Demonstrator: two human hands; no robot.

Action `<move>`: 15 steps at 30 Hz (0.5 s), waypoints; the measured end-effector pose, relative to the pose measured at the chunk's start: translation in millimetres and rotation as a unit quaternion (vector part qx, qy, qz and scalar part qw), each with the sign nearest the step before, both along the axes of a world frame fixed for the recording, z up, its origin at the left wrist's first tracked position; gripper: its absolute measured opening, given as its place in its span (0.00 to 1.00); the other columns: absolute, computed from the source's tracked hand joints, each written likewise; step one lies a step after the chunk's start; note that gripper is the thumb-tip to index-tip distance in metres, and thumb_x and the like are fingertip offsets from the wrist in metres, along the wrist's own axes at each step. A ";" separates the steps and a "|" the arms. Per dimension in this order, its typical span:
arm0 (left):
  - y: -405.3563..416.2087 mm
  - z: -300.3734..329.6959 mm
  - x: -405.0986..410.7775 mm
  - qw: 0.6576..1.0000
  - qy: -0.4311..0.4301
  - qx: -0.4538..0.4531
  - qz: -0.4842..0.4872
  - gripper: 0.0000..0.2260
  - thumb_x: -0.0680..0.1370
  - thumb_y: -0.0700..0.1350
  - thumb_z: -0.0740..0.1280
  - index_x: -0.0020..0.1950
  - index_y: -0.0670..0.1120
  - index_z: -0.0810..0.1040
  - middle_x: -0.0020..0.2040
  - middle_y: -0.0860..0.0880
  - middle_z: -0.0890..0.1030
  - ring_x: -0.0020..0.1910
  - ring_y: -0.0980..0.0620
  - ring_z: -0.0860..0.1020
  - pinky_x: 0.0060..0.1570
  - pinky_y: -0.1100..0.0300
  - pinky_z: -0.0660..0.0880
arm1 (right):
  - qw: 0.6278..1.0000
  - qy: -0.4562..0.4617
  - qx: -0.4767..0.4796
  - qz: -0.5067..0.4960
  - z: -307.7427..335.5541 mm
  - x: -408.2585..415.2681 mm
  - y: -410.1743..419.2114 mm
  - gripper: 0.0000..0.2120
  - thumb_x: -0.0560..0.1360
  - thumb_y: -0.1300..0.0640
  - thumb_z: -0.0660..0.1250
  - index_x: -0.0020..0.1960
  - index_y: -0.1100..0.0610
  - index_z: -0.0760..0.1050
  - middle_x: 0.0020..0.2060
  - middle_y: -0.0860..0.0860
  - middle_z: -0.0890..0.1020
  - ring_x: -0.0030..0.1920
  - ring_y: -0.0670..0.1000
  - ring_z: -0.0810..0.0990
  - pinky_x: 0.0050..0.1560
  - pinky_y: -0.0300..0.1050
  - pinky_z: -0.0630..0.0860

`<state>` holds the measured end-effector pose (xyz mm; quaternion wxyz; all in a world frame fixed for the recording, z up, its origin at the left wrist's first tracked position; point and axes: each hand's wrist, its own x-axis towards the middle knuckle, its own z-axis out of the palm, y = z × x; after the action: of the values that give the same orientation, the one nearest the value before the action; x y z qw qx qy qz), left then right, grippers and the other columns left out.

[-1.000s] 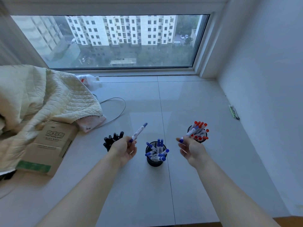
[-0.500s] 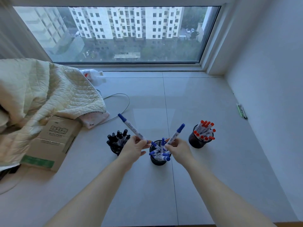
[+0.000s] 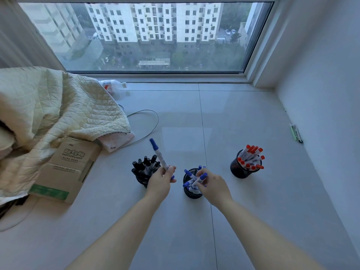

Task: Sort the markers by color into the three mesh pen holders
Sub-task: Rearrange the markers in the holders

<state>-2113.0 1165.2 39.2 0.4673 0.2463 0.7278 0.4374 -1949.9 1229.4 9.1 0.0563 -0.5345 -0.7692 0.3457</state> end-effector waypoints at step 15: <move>-11.9 -24.1 3.7 0.998 -0.056 -0.002 0.035 0.04 0.78 0.48 0.64 0.47 0.52 0.78 0.52 0.49 0.75 0.41 0.59 0.73 0.46 0.59 0.67 | 0.986 -0.024 0.165 0.013 -17.0 -4.7 4.5 0.06 0.74 0.55 0.65 0.49 0.55 0.78 0.39 0.51 0.81 0.45 0.55 0.76 0.45 0.46 0.69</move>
<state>-2109.2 1153.2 15.2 0.4920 0.1946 0.7096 0.4653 -1954.6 1233.9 -7.9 0.1207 -0.5159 -0.8239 0.2013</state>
